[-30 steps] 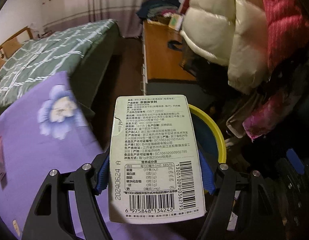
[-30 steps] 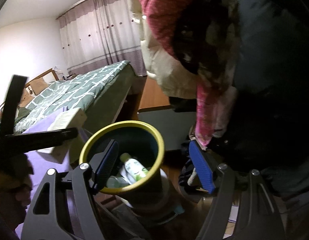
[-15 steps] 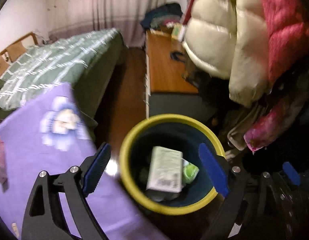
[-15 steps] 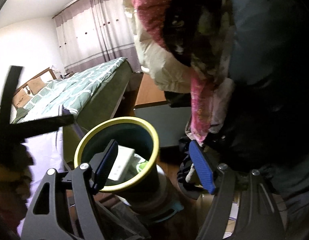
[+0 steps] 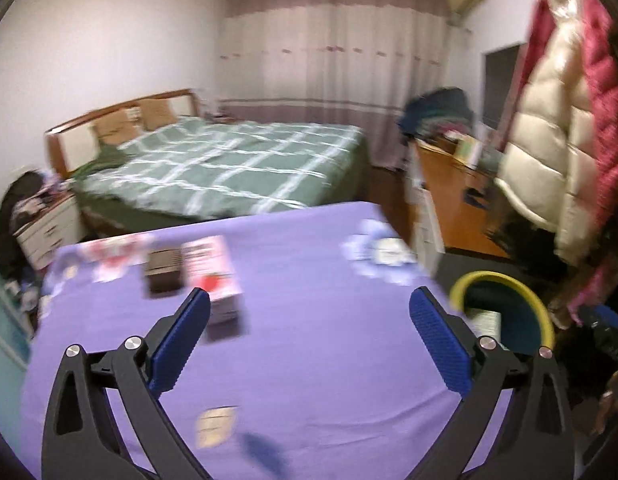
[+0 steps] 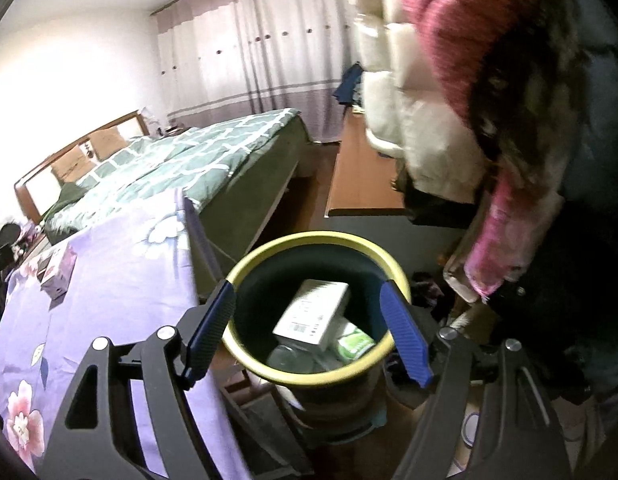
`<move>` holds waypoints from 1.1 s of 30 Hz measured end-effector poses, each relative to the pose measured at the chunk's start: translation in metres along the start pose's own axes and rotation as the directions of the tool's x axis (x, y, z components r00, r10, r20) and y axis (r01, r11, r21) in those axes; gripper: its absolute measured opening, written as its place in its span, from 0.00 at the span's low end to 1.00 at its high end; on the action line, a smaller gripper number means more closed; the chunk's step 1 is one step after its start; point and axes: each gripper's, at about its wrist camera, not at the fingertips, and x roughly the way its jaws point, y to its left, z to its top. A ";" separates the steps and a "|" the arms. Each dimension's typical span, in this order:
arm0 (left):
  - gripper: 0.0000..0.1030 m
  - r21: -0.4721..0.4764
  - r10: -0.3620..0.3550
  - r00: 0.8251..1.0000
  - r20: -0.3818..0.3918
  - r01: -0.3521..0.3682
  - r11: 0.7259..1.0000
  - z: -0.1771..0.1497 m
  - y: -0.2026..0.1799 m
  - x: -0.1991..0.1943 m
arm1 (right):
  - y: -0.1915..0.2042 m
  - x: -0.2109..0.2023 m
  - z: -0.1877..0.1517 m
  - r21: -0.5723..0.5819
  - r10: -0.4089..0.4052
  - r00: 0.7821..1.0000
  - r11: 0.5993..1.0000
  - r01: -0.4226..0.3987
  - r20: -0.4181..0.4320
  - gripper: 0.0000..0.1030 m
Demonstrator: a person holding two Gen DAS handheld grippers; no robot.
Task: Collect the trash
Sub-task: 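Move the right gripper to the pink strawberry milk carton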
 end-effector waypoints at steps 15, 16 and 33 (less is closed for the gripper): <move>0.95 -0.165 0.314 0.948 0.047 -0.303 0.939 -0.036 0.191 -0.010 | 0.172 0.027 0.018 -0.177 0.220 0.973 0.957 -0.229 -0.070 0.70; 0.95 -0.182 0.318 0.947 0.044 -0.306 0.934 -0.039 0.199 -0.011 | 0.192 0.031 0.019 -0.198 0.244 0.966 0.946 -0.255 -0.082 0.70; 0.95 -0.348 0.386 0.922 -0.017 -0.368 0.862 -0.066 0.255 -0.020 | 0.396 0.108 0.003 -0.348 0.362 0.891 0.826 -0.443 -0.273 0.70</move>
